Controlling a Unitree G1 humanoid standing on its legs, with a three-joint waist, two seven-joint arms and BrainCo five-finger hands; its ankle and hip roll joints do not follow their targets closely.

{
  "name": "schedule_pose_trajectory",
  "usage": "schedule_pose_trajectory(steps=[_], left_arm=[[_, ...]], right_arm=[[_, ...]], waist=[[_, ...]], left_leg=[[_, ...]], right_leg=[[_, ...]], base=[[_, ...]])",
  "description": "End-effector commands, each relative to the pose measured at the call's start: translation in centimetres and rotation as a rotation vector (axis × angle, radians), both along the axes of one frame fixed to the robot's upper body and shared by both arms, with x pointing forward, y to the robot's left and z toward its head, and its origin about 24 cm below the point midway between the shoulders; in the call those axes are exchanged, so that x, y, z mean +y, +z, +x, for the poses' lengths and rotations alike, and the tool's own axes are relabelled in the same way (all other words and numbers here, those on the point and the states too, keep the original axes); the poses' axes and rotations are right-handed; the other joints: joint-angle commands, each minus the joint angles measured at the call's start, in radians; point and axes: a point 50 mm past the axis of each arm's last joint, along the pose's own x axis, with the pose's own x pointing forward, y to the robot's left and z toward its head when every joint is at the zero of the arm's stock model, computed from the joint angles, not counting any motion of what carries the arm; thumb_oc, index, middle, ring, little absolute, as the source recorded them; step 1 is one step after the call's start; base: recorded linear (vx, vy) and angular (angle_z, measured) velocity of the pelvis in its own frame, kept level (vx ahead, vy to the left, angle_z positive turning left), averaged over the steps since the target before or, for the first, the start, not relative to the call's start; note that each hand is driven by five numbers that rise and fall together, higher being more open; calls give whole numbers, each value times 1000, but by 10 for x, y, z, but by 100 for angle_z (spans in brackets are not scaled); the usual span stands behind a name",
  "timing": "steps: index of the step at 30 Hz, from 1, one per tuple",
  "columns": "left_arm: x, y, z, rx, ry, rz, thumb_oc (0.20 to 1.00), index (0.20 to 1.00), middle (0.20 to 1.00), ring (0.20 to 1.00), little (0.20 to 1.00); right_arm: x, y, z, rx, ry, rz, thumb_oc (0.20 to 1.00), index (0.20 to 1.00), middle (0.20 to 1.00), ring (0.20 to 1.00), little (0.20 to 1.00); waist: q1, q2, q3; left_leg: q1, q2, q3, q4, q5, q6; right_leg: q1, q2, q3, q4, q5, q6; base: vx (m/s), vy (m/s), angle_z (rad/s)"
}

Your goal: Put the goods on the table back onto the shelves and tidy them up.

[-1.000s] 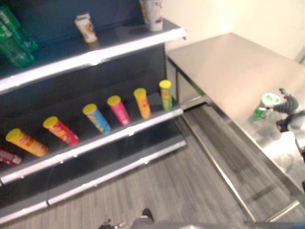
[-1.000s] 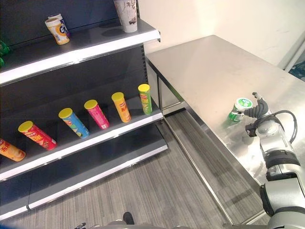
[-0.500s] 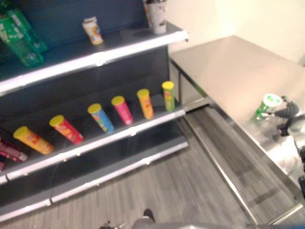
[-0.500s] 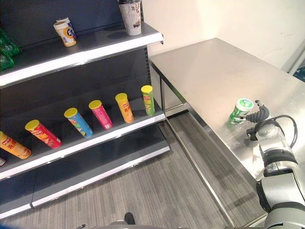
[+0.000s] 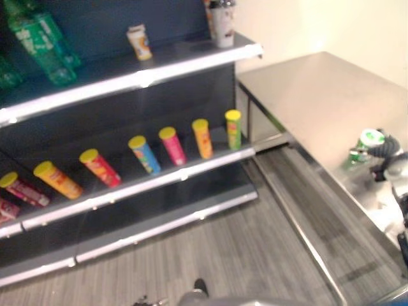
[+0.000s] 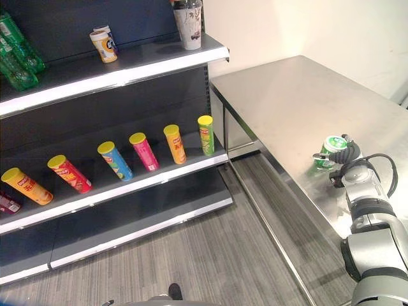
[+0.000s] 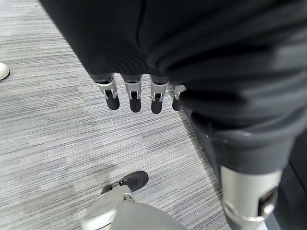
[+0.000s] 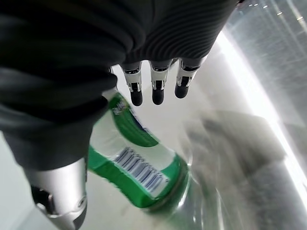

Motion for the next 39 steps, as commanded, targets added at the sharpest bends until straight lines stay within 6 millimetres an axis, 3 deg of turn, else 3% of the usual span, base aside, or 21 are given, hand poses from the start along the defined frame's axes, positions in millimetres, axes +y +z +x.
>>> schedule_pose_trajectory(steps=[1, 5, 10, 14, 15, 16, 18, 22, 24, 26, 30, 31, 32, 34, 36, 39], left_arm=[[-1, 2, 22, -53, -41, 14, 1000, 1000, 1000, 1000, 1000], [-1, 2, 24, -54, -46, 19, 1000, 1000, 1000, 1000, 1000], [1, 2, 23, -55, -25, 28, 1000, 1000, 1000, 1000, 1000], [1, 2, 22, -58, 14, 46, 1000, 1000, 1000, 1000, 1000], [2, 2, 22, -62, 35, 50, 1000, 1000, 1000, 1000, 1000], [1, 2, 22, -68, 61, 51, 1000, 1000, 1000, 1000, 1000], [0, 2, 22, -70, 78, 48, 1000, 1000, 1000, 1000, 1000], [0, 3, 26, -78, 72, 42, 1000, 1000, 1000, 1000, 1000], [-1, 3, 30, -88, 60, 39, 1000, 1000, 1000, 1000, 1000], [-3, 3, 31, -97, 50, 30, 1000, 1000, 1000, 1000, 1000], [-4, 3, 31, -85, 13, 29, 1000, 1000, 1000, 1000, 1000], [-4, 3, 31, -85, 14, 29, 1000, 1000, 1000, 1000, 1000], [-1, 4, 34, -88, 2, 38, 1000, 1000, 1000, 1000, 1000], [1, 5, 36, -94, 0, 44, 1000, 1000, 1000, 1000, 1000], [9, 7, 38, -104, -3, 64, 1000, 1000, 1000, 1000, 1000], [14, 10, 43, -117, -13, 83, 1000, 1000, 1000, 1000, 1000]], right_arm=[[13, 43, 25, -101, 45, -61, 200, 200, 200, 200, 200], [9, 44, 23, -98, 31, -75, 200, 200, 200, 200, 200], [16, 61, 28, -139, 78, -160, 200, 200, 200, 200, 200], [54, 104, 35, -339, 249, -336, 200, 200, 200, 200, 200], [69, 114, 31, -420, 309, -352, 200, 200, 200, 200, 200], [85, 125, 17, -540, 377, -375, 200, 200, 200, 200, 200], [90, 135, -1, -655, 414, -360, 200, 200, 200, 200, 200], [97, 142, -18, -762, 474, -294, 200, 200, 200, 200, 200], [103, 148, -26, -815, 521, -253, 200, 200, 200, 200, 200], [107, 156, -34, -858, 570, -236, 200, 200, 200, 200, 200], [122, 171, -43, -919, 674, -194, 200, 200, 200, 200, 200], [122, 171, -43, -919, 675, -194, 200, 200, 200, 200, 200], [132, 177, -40, -931, 724, -187, 200, 200, 200, 200, 200], [138, 181, -37, -933, 750, -186, 200, 200, 200, 200, 200], [150, 198, -31, -951, 805, -195, 200, 200, 200, 200, 200], [157, 209, -26, -955, 833, -211, 200, 200, 200, 200, 200]], waist=[[21, -22, 0], [23, -22, -1], [16, -25, 1], [-1, -28, 13], [-8, -33, 18], [-16, -44, 22], [-18, -57, 25], [-19, -69, 23], [-28, -80, 21], [-27, -80, 21], [-21, -97, -1], [-22, -98, -1], [-11, -112, -4], [-5, -122, -4], [15, -144, -6], [20, -161, -1]], left_leg=[[36, 106, 5, 85, 161, -134], [40, 105, -1, 76, 161, -134], [46, 107, 2, 72, 158, -134], [25, 108, -3, 89, 160, -134], [15, 101, -16, 94, 148, -134], [13, 91, -26, 106, 93, -129], [0, 92, -22, 139, 51, -119], [7, 130, 27, 138, 57, -121], [32, 150, 72, 115, 31, -124], [41, 154, 114, 103, 18, -105], [73, 95, 127, 47, -86, -82], [73, 92, 128, 46, -86, -80], [76, 58, 126, 34, -114, -62], [74, 37, 126, 31, -129, -49], [77, -15, 120, 12, -156, -19], [84, -55, 107, -10, -167, -1]], right_leg=[[-7, 9, -21, 18, -104, 13], [-3, 9, -31, 20, -106, 14], [-2, 8, -29, 18, -105, 14], [-22, 6, -13, 24, -103, 13], [-35, -1, -7, 30, -101, 13], [-43, -8, 2, 33, -104, 14], [-53, -17, 1, 38, -102, 16], [-65, -30, -14, 48, -94, 24], [-64, -48, -28, 55, -97, 39], [-69, -63, -52, 66, -82, 50], [-63, -137, -67, 98, -70, 89], [-64, -139, -67, 99, -70, 91], [-72, -175, -73, 119, -53, 108], [-83, -199, -72, 140, -45, 122], [-111, -261, -66, 212, -20, 148], [-140, -307, -51, 284, 14, 159]], base=[[0, 0, 3], [0, 0, 1], [1, 17, 6], [-21, 25, -2], [-65, 53, -12], [-52, 35, -16], [-40, 33, -13], [-9, 103, -2], [48, 167, 0], [6, 215, 3], [74, 277, 41], [26, 335, 41], [10, 271, 31], [9, 229, 38], [26, 256, 37], [13, 205, 29]])
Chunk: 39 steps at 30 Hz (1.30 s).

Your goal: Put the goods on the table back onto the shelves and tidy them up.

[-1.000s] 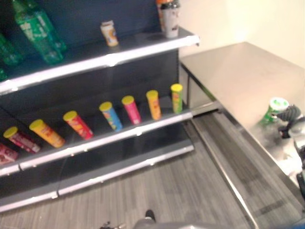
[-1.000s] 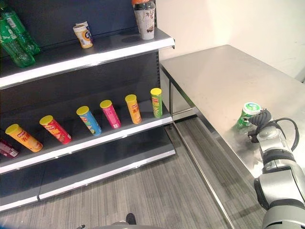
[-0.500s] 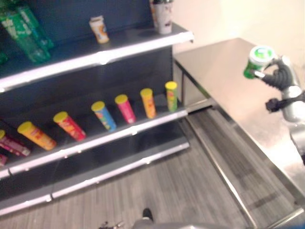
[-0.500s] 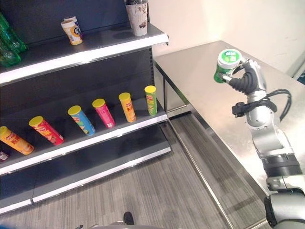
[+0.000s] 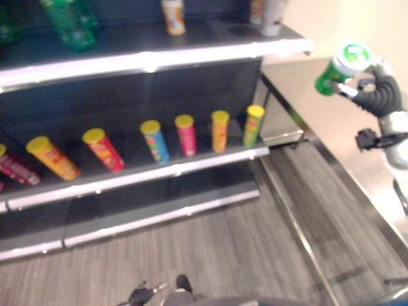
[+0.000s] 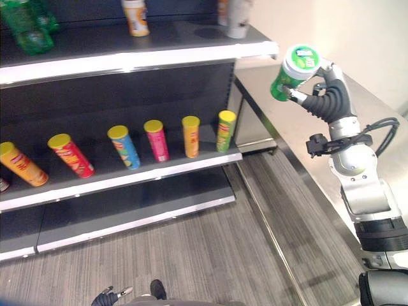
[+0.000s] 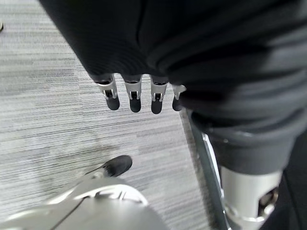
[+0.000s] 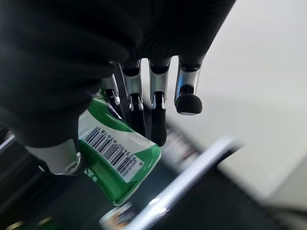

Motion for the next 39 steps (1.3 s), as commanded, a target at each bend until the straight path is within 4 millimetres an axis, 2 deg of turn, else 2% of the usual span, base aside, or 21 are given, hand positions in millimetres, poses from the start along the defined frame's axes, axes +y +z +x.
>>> schedule_pose_trajectory(steps=[1, 3, 4, 5, 8, 9, 11, 14, 16, 23, 34, 39], left_arm=[[16, 7, 11, -21, -69, 68, 1000, 1000, 1000, 1000, 1000], [22, 10, 15, -28, -81, 83, 1000, 1000, 1000, 1000, 1000], [21, 10, 15, -29, -79, 81, 1000, 1000, 1000, 1000, 1000], [23, 11, 20, -36, -105, 78, 1000, 1000, 1000, 1000, 1000], [21, 12, 24, -39, -128, 72, 1000, 1000, 1000, 1000, 1000], [22, 13, 28, -49, -128, 75, 1000, 1000, 1000, 1000, 1000], [23, 13, 27, -48, -137, 75, 1000, 1000, 1000, 1000, 1000], [18, 11, 25, -37, -134, 60, 1000, 1000, 1000, 1000, 1000], [11, 8, 22, -38, -132, 34, 1000, 1000, 1000, 1000, 1000], [9, 6, 22, -18, -145, 22, 1000, 1000, 1000, 1000, 1000], [11, 5, 19, 6, -145, 29, 1000, 1000, 1000, 1000, 1000], [11, 5, 17, 16, -148, 28, 1000, 1000, 1000, 1000, 1000]], right_arm=[[6, 63, -4, -168, 59, -6, 200, 200, 200, 200, 200], [9, 73, -2, -182, 71, -16, 200, 200, 200, 200, 200], [10, 74, -2, -183, 73, -18, 200, 200, 200, 200, 200], [13, 79, 1, -167, 85, -40, 200, 200, 200, 200, 200], [14, 87, 10, -152, 85, -20, 200, 200, 200, 200, 200], [12, 83, 16, -126, 81, -3, 200, 200, 200, 200, 200], [9, 90, 14, -139, 64, -16, 200, 200, 200, 200, 200], [4, 87, 23, -97, 41, 9, 200, 200, 200, 200, 200], [-4, 74, 40, -1, 19, 64, 200, 200, 200, 200, 200], [-14, 50, 66, 155, -43, 139, 200, 200, 200, 200, 200], [-25, 38, 84, 243, -155, 168, 200, 200, 200, 200, 200], [-22, 42, 86, 243, -173, 131, 200, 200, 200, 200, 200]], waist=[[38, 2, -3], [37, 3, -4], [35, 4, -3], [30, 7, -1], [20, 15, 4], [17, 16, 8], [14, 12, 7], [19, 1, 4], [29, -4, -24], [36, 2, -41], [39, 12, -56], [37, 13, -62]], left_leg=[[75, 61, 8, 7, -83, -115], [71, 59, -13, 2, -87, -111], [71, 59, -13, 2, -87, -111], [64, 57, -48, 2, -91, -110], [66, 44, -96, 2, -100, -105], [62, 41, -110, 2, -102, -106], [67, 32, -127, 3, -106, -106], [75, 24, -141, 14, -107, -108], [85, 31, -133, 10, -107, -114], [104, 45, -134, 8, -105, -129], [119, 63, -130, 9, -96, -144], [127, 66, -126, 7, -94, -147]], right_leg=[[-145, -61, 86, 106, 49, 64], [-163, -22, 156, 102, 23, 61], [-164, -21, 156, 102, 23, 61], [-182, 52, 240, 55, -36, 52], [-214, 114, 329, -25, -33, 44], [-242, 117, 347, -51, -17, 41], [-223, 112, 352, -85, -18, 42], [-191, 106, 334, -98, -10, 43], [-136, 110, 292, -151, 3, 43], [-84, 124, 255, -185, -8, 36], [-48, 133, 226, -198, -21, 24], [-38, 138, 222, -201, -24, 21]], base=[[-50, 75, 45], [4, 56, 72], [68, 30, 74], [85, 13, 50], [83, -11, 47], [36, -19, 59], [46, 8, 80], [65, -51, 70], [124, -112, 19], [38, -55, 9], [18, -33, 5], [0, 0, 0]])
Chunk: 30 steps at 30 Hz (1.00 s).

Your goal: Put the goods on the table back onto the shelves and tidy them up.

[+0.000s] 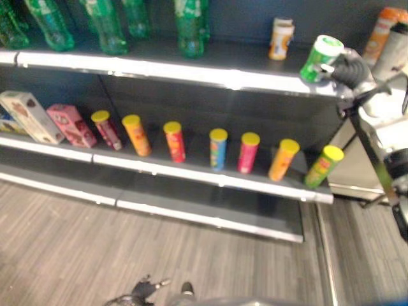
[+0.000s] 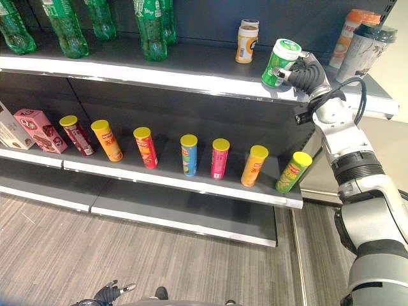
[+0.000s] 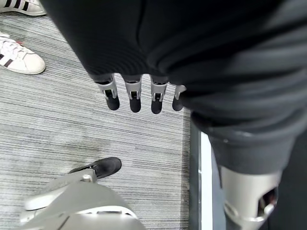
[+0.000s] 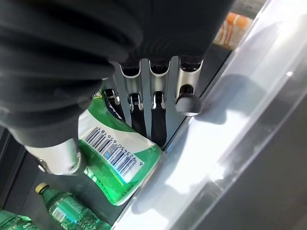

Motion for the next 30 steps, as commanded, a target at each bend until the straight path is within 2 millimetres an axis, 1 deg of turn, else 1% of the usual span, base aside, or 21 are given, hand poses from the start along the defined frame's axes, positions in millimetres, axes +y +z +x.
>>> schedule_pose_trajectory(steps=[1, 3, 5, 12, 15, 19, 20, 22, 23, 25, 26, 30], left_arm=[[14, 4, 8, 5, -44, 49, 1000, 1000, 1000, 1000, 1000], [14, 4, 9, 2, -43, 46, 1000, 1000, 1000, 1000, 1000], [14, 5, 12, -8, -45, 49, 1000, 1000, 1000, 1000, 1000], [16, 6, 14, -14, -42, 56, 1000, 1000, 1000, 1000, 1000], [20, 7, 11, 0, -42, 67, 1000, 1000, 1000, 1000, 1000], [20, 6, 9, 9, -44, 67, 1000, 1000, 1000, 1000, 1000], [16, 7, 14, -23, -81, 81, 1000, 1000, 1000, 1000, 1000], [15, 6, 13, -9, -93, 56, 1000, 1000, 1000, 1000, 1000], [14, 5, 11, -1, -95, 56, 1000, 1000, 1000, 1000, 1000], [14, 5, 12, 0, -96, 56, 1000, 1000, 1000, 1000, 1000], [13, 6, 15, -9, -103, 57, 1000, 1000, 1000, 1000, 1000], [12, 7, 18, -17, -115, 56, 1000, 1000, 1000, 1000, 1000]], right_arm=[[12, 57, 4, -132, -5, -73, 200, 200, 200, 200, 200], [13, 59, 5, -132, -6, -84, 200, 200, 200, 200, 200], [11, 60, 7, -124, -34, -92, 200, 200, 200, 200, 200], [8, 57, 12, -95, -74, -122, 200, 200, 200, 200, 200], [3, 54, 14, -67, -116, -132, 200, 200, 200, 200, 200], [-2, 52, 14, -52, -137, -129, 200, 200, 200, 200, 200], [-4, 49, 15, -43, -143, -128, 200, 200, 200, 200, 200], [-5, 60, 14, -59, -158, -124, 200, 200, 200, 200, 200], [-9, 59, 14, -44, -178, -149, 200, 200, 200, 200, 200], [-10, 60, 14, -44, -184, -153, 200, 200, 200, 200, 200], [-12, 59, 14, -31, -197, -173, 200, 200, 200, 200, 200], [-13, 59, 14, -18, -207, -189, 200, 200, 200, 200, 200]], waist=[[18, -13, -29], [19, -14, -29], [19, -14, -27], [24, -13, -28], [31, -8, -26], [31, -6, -26], [29, -8, -27], [36, -7, -25], [40, -7, -23], [41, -6, -22], [43, -6, -22], [47, -5, -21]], left_leg=[[89, 31, 68, 13, -92, -84], [91, 32, 67, 13, -91, -85], [91, 35, 67, 13, -89, -87], [89, 37, 63, 13, -86, -90], [88, 36, 58, 12, -84, -92], [87, 38, 54, 10, -81, -96], [87, 38, 53, 10, -81, -96], [85, 38, 47, 11, -80, -96], [84, 38, 44, 10, -78, -97], [84, 38, 44, 11, -78, -97], [83, 38, 42, 12, -78, -98], [78, 39, 38, 13, -75, -99]], right_leg=[[-10, -22, -32, 25, -58, 44], [-9, -21, -31, 26, -60, 43], [-6, -20, -36, 27, -63, 41], [-3, -21, -47, 33, -67, 38], [-2, -23, -56, 42, -70, 38], [-3, -24, -64, 48, -73, 36], [-2, -23, -68, 49, -74, 36], [0, -24, -72, 48, -75, 36], [2, -24, -76, 48, -75, 36], [2, -24, -77, 49, -76, 36], [2, -24, -80, 50, -78, 35], [1, -24, -86, 55, -81, 34]], base=[[23, -26, 4], [7, -22, 5], [8, -26, 7], [6, -15, 6], [5, -6, 1], [20, -8, 3], [19, -12, 4], [11, -12, 8], [8, -10, 10], [11, -9, 9], [11, -10, 10], [8, -8, 5]])
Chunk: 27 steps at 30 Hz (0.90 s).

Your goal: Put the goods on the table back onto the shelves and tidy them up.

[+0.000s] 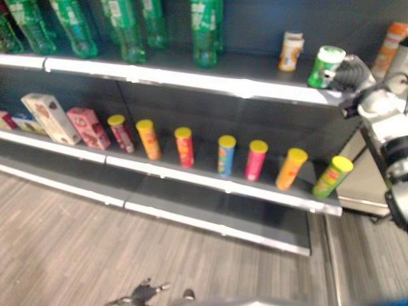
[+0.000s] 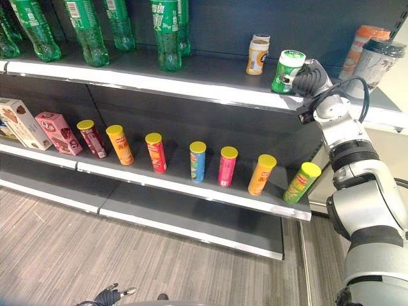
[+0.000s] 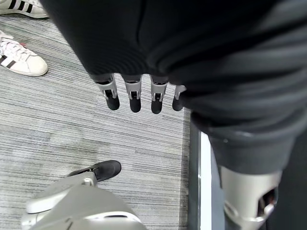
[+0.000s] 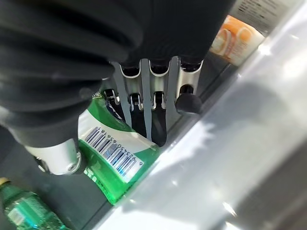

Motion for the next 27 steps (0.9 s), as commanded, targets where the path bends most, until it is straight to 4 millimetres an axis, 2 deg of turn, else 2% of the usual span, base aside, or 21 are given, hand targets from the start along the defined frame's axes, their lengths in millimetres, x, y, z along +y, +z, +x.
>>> schedule_pose_trajectory(steps=[1, 8, 15, 24, 26, 27], left_arm=[[12, 9, 25, -53, -86, 45, 1000, 1000, 1000, 1000, 1000], [14, 9, 23, -44, -83, 53, 1000, 1000, 1000, 1000, 1000], [14, 8, 19, -29, -83, 56, 1000, 1000, 1000, 1000, 1000], [13, 9, 25, -47, -80, 54, 1000, 1000, 1000, 1000, 1000], [15, 9, 24, -44, -77, 60, 1000, 1000, 1000, 1000, 1000], [15, 9, 23, -39, -79, 63, 1000, 1000, 1000, 1000, 1000]], right_arm=[[5, 66, 0, -133, -22, -93, 200, 200, 200, 200, 200], [7, 66, 1, -129, -24, -105, 200, 200, 200, 200, 200], [16, 69, 3, -143, 2, -110, 200, 200, 200, 200, 200], [18, 70, 5, -129, -10, -151, 200, 200, 200, 200, 200], [17, 69, 4, -126, -15, -145, 489, 489, 489, 489, 489], [17, 68, 5, -125, -16, -137, 1000, 1000, 1000, 1000, 1000]], waist=[[39, -11, 15], [40, -8, 16], [42, -10, 15], [40, -15, 17], [38, -15, 18], [37, -15, 18]], left_leg=[[92, 52, 89, 13, -80, -101], [90, 53, 81, 10, -77, -103], [94, 54, 82, 11, -79, -102], [97, 55, 84, 11, -79, -102], [97, 56, 85, 11, -80, -101], [97, 56, 86, 10, -81, -101]], right_leg=[[-26, -21, -28, 54, -77, 35], [-25, -21, -40, 61, -81, 32], [-21, -19, -41, 61, -83, 31], [-17, -17, -40, 59, -83, 30], [-19, -18, -39, 60, -83, 30], [-19, -18, -39, 59, -82, 30]], base=[[19, -13, 3], [10, -6, 3], [3, -1, 1], [0, 0, 0], [0, 0, 0], [0, 0, 0]])
